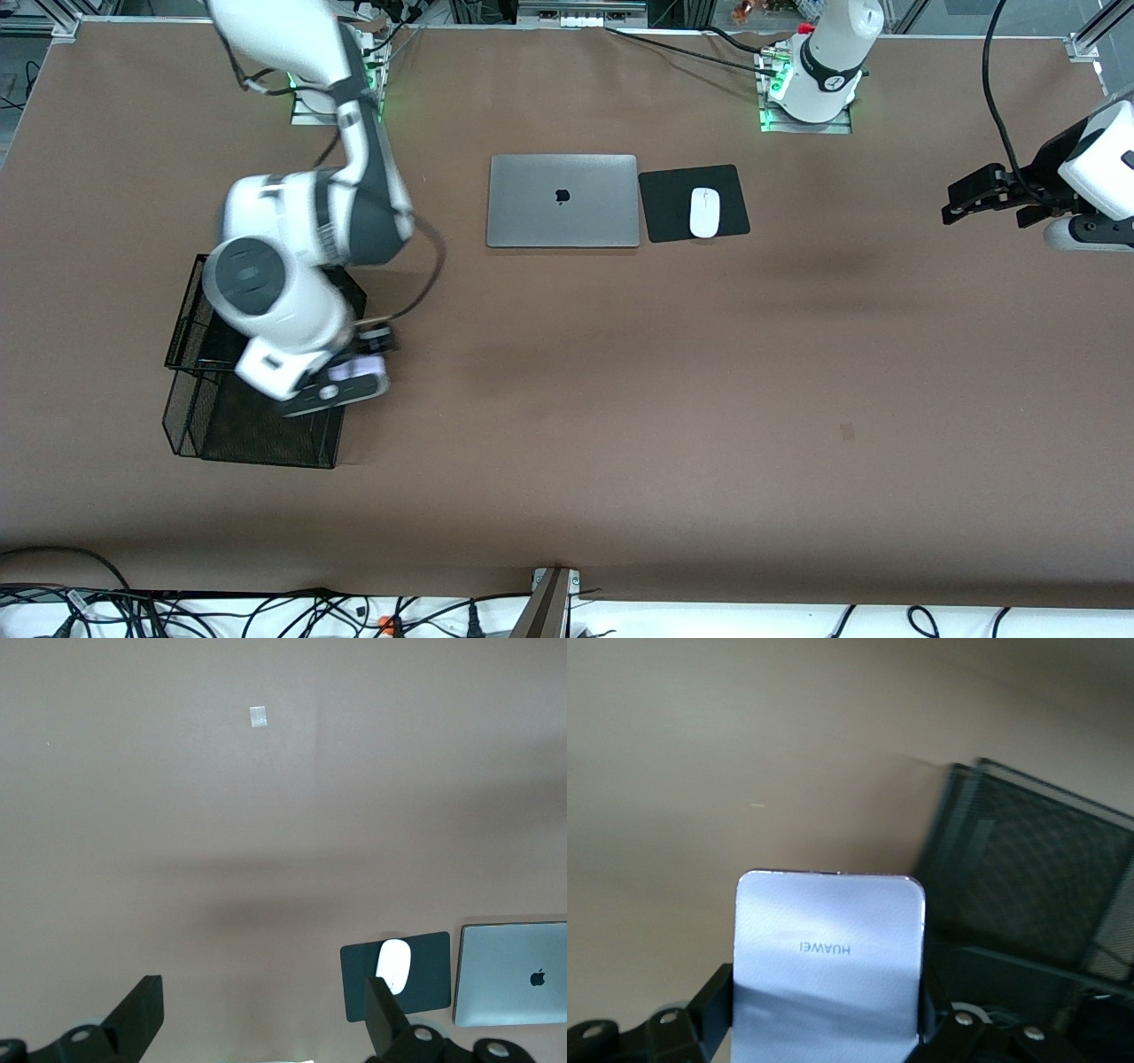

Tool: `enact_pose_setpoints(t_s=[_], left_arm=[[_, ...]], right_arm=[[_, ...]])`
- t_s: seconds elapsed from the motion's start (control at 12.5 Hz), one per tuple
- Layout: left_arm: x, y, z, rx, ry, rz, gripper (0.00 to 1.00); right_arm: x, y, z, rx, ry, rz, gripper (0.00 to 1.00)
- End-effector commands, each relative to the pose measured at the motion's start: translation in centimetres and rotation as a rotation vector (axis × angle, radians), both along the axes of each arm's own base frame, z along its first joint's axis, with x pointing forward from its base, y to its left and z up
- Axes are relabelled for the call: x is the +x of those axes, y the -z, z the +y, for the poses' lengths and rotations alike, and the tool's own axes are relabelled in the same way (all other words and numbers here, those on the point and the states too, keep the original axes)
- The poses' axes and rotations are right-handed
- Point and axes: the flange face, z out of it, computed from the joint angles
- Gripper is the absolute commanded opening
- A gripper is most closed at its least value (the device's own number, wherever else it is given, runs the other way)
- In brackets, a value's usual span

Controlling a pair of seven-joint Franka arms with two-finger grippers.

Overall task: Place phones with both arms
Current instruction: 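Carry the white phone with the right gripper into the basket and release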

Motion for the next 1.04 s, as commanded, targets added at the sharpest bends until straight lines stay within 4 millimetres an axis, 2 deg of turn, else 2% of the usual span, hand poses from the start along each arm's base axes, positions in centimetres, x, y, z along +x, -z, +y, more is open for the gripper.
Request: enact_pose_setpoints(t_s=[0.0, 0.08, 0.24, 0.4, 0.56, 0.72, 0.96], left_arm=[[-0.6, 0.0, 0.0, -0.018, -0.006, 0.011, 1.0], [-0.6, 0.1, 0.0, -0.016, -0.007, 0.015, 1.0], [-0.4, 0.5, -0.2, -0.016, -0.002, 0.021, 1.0], [-0.1, 0.7, -0.6, 0.0, 0.005, 0.021, 1.0], [-0.1, 0.7, -0.5, 0.004, 0.011, 0.019, 1.0], [-0.1, 0.7, -0.1, 0.031, 0.017, 0.019, 1.0], [-0.2, 0.4, 0.2, 0.046, 0.017, 0.014, 1.0]], right_arm=[[1.4, 1.7, -4.6, 0.009, -0.002, 0.017, 0.0], [2.2, 2.3, -6.9, 0.0, -0.028, -0.002, 0.0], [3.2, 2.8, -9.4, -0.011, -0.054, -0.037, 0.0], [3.4, 5.5, -11.0, -0.035, -0.029, -0.034, 0.0], [3.9, 7.2, -15.1, -0.046, 0.025, -0.028, 0.0], [4.1, 8.4, -16.4, -0.051, 0.041, -0.024, 0.0], [4.3, 9.3, -16.4, -0.058, 0.053, -0.03, 0.0]])
